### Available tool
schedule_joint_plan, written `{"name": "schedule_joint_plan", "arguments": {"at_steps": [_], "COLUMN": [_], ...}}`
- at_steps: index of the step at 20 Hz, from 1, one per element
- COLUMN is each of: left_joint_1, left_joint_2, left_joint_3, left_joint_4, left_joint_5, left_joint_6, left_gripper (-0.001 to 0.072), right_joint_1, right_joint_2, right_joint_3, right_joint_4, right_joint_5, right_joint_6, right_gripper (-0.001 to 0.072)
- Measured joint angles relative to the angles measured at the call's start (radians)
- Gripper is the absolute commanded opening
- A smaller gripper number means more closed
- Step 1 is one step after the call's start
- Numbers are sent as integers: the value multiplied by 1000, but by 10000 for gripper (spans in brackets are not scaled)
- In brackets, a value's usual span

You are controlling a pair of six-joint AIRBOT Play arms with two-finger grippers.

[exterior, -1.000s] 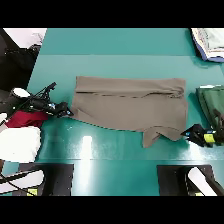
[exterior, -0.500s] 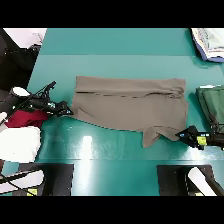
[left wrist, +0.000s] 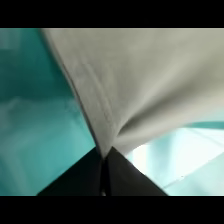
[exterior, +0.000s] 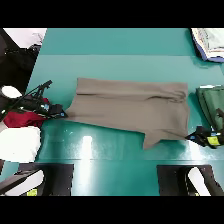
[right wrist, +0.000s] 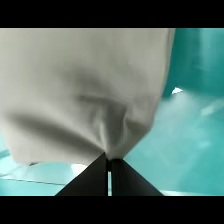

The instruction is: Fold the shirts.

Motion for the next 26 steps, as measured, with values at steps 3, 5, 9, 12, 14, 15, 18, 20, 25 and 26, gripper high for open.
{"name": "schedule_joint_plan", "arguments": {"at_steps": [3,5,9,12,14,15,18,20,25,26], "left_joint_1": [0,0,0,0,0,0,0,0,-34,-40], "left_joint_2": [163,255,303,243,170,131,1,-89,-278,-305], "left_joint_3": [-56,-90,-76,-20,21,40,98,144,269,292], "left_joint_4": [53,74,63,50,43,43,23,-12,-66,-72], "left_joint_5": [-95,-156,-156,-93,-43,-19,54,98,182,195], "left_joint_6": [-47,-85,-136,-148,-150,-151,-151,-140,-110,-109], "left_gripper": [24,24,24,24,24,25,24,24,26,27], "right_joint_1": [14,54,201,333,401,431,485,503,518,519], "right_joint_2": [90,137,135,27,-69,-126,-284,-381,-555,-583], "right_joint_3": [55,73,119,227,316,365,492,564,699,725], "right_joint_4": [-65,-89,-110,-114,-115,-116,-116,-117,-114,-112], "right_joint_5": [49,60,15,-49,-91,-111,-146,-160,-171,-173], "right_joint_6": [10,20,71,120,138,145,157,162,166,167], "right_gripper": [23,23,22,23,23,23,23,23,26,26]}}
